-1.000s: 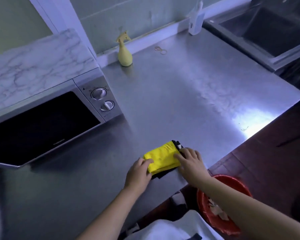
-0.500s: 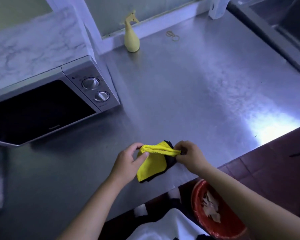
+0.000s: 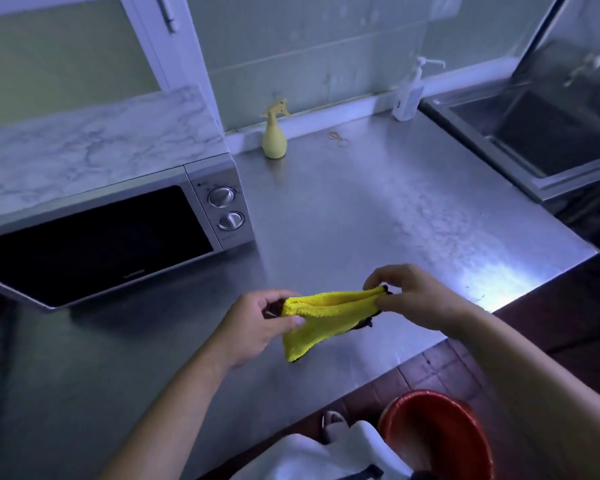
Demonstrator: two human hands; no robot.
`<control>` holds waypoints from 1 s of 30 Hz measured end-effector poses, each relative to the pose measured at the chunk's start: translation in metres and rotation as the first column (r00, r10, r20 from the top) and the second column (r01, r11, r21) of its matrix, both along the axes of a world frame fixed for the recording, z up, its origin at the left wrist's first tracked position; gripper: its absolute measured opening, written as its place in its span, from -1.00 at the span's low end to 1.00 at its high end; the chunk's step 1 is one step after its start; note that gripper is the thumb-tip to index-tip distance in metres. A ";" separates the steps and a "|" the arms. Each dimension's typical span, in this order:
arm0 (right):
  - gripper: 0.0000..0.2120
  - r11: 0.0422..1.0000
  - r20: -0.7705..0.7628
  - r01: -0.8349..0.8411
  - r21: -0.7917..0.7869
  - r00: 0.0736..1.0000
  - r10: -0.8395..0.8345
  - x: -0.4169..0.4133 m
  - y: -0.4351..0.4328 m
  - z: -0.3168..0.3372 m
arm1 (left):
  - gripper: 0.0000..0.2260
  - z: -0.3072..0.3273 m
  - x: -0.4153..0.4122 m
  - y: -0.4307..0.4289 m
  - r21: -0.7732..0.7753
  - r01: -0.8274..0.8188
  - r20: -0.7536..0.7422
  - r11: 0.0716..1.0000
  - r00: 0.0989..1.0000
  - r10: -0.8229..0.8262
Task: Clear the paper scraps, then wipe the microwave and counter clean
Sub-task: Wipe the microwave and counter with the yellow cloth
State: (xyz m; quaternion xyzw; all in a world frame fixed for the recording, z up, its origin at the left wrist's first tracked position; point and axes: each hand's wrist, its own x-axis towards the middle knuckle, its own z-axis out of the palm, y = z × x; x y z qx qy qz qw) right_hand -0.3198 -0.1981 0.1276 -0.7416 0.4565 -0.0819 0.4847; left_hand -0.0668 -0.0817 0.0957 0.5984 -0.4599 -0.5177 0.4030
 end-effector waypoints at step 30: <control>-0.61 0.940 -0.306 0.240 -0.242 0.901 -0.309 0.036 0.043 -0.194 | -0.68 -0.170 -0.020 0.045 0.058 -0.019 0.849 0.998 0.527 -0.039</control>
